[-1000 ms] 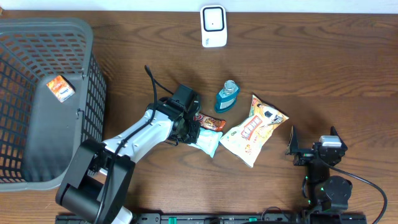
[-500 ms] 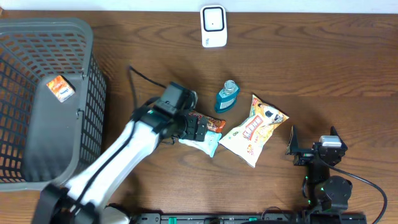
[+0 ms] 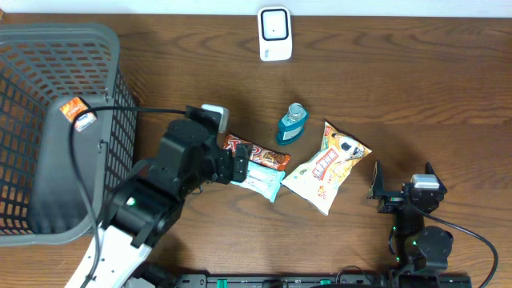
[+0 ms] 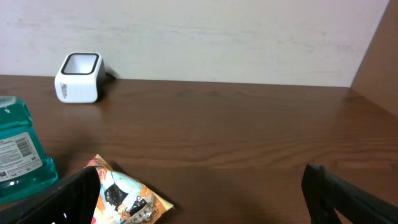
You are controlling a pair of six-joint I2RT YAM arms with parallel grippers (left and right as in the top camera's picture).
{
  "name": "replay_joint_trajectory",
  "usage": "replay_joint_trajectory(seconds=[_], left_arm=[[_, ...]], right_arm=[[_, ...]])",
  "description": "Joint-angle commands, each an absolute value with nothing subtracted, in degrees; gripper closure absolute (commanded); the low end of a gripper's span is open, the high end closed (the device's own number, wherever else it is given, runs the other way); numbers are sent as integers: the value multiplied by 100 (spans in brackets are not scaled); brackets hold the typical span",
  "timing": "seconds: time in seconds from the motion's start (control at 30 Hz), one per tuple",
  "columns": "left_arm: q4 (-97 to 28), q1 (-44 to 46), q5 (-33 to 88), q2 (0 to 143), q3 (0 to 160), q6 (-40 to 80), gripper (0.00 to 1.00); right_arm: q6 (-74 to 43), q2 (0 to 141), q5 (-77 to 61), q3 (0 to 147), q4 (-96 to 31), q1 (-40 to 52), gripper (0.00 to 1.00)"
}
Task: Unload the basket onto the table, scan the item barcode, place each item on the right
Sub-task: 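Release the wipes pack onto the table beside the chocolate bar, then reach the left gripper into the basket and grasp the orange tissue box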
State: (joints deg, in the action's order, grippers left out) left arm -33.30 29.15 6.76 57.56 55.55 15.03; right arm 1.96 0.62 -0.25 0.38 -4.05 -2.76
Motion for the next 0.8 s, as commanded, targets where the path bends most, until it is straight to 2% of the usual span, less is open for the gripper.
replay_joint_trajectory(seconds=[0.0, 0.2, 0.33, 0.53, 0.67, 0.77], left_arm=[[-3225, 2915, -252, 5428, 5760, 1487, 2], [-3223, 2655, -1221, 5347, 6202, 1468, 2], [-3227, 2075, -1745, 5358, 6818, 1557, 2], [-3387, 493, -1894, 5465, 7760, 2552, 2], [-3715, -635, -1894, 5664, 7846, 3339, 2], [-4016, -1295, -1892, 6064, 7843, 3481, 2]], right_arm=[[244, 38, -56, 32, -427, -257, 1], [244, 38, -56, 32, -425, -257, 1], [244, 38, -56, 32, -427, -257, 1], [244, 38, -56, 32, -427, -257, 1], [244, 38, -56, 32, -427, -257, 1], [244, 38, -56, 32, -427, -257, 1]])
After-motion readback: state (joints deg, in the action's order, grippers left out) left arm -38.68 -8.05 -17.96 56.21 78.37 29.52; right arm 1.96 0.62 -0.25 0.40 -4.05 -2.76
